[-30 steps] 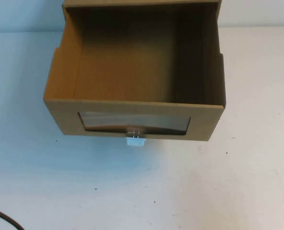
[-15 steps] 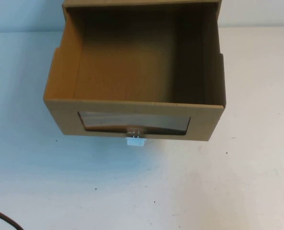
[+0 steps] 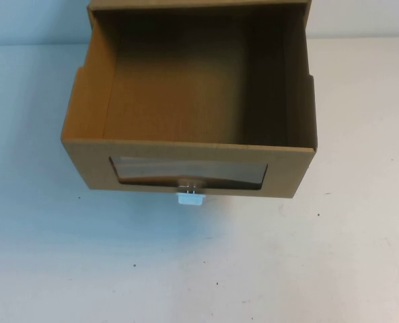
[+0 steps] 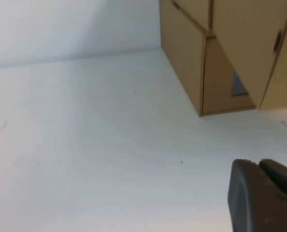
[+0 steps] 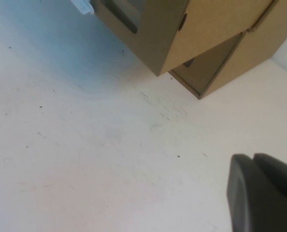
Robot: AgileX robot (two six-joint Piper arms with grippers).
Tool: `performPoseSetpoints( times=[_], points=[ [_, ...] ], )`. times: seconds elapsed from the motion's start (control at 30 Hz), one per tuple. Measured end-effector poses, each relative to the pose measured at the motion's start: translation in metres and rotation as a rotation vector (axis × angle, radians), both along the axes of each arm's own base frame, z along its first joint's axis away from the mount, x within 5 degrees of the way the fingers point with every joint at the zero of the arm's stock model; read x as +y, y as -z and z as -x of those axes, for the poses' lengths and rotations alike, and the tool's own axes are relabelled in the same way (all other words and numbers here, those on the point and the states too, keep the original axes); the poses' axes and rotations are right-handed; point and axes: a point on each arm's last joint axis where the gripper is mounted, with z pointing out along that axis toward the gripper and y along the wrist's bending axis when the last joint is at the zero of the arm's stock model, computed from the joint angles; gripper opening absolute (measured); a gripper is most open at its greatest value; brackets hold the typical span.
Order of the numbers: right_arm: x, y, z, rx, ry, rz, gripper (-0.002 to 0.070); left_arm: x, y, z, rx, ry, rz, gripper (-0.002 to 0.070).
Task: Open the shoe box
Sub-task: 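Pull the top drawer of the cardboard box fully open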
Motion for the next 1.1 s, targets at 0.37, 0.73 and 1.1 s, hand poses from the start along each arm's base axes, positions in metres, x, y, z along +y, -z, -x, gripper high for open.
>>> performPoseSetpoints(
  times=[0.37, 0.73, 1.1],
  points=[
    [0.000, 0.000, 0.000, 0.000, -0.001, -0.001, -0.0013, 0.000, 0.052, 0.002, 0.128, 0.006, -0.013, -0.0005],
    [0.000, 0.000, 0.000, 0.000, -0.001, -0.001, -0.0013, 0.000, 0.053, 0.002, 0.139, 0.014, -0.052, -0.0006],
    [0.000, 0.000, 0.000, 0.001, -0.001, -0.003, -0.0013, 0.000, 0.053, 0.003, 0.137, 0.014, -0.054, -0.0006]
  ],
)
